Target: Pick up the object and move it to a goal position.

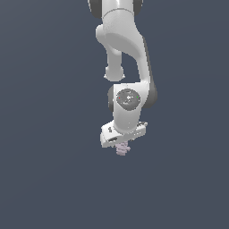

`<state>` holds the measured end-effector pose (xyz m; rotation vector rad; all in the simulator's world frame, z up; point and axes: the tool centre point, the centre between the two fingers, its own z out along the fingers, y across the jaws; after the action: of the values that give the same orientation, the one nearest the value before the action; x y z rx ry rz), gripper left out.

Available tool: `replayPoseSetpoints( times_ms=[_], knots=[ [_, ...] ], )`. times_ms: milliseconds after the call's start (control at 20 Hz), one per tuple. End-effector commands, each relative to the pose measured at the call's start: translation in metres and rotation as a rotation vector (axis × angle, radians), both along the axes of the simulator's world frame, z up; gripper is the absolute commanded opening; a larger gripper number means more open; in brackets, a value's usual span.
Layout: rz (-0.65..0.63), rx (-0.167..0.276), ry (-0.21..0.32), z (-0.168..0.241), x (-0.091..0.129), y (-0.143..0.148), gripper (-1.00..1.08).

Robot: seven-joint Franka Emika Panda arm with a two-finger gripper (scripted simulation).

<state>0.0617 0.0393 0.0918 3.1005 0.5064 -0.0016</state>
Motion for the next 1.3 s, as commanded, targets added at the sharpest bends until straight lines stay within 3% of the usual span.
replayPoseSetpoints(
  times_ms=[0, 450, 750, 800, 1250],
  knots=[
    [0.000, 0.000, 0.000, -0.003, 0.000, 0.000, 1.00],
    [0.003, 0.000, -0.001, -0.044, -0.001, 0.000, 1.00],
    [0.004, 0.000, -0.001, -0.050, 0.001, 0.000, 1.00],
    [0.004, 0.000, -0.001, -0.050, 0.001, 0.000, -1.00],
    [0.004, 0.000, -0.001, -0.050, 0.001, 0.000, -1.00]
  ],
)
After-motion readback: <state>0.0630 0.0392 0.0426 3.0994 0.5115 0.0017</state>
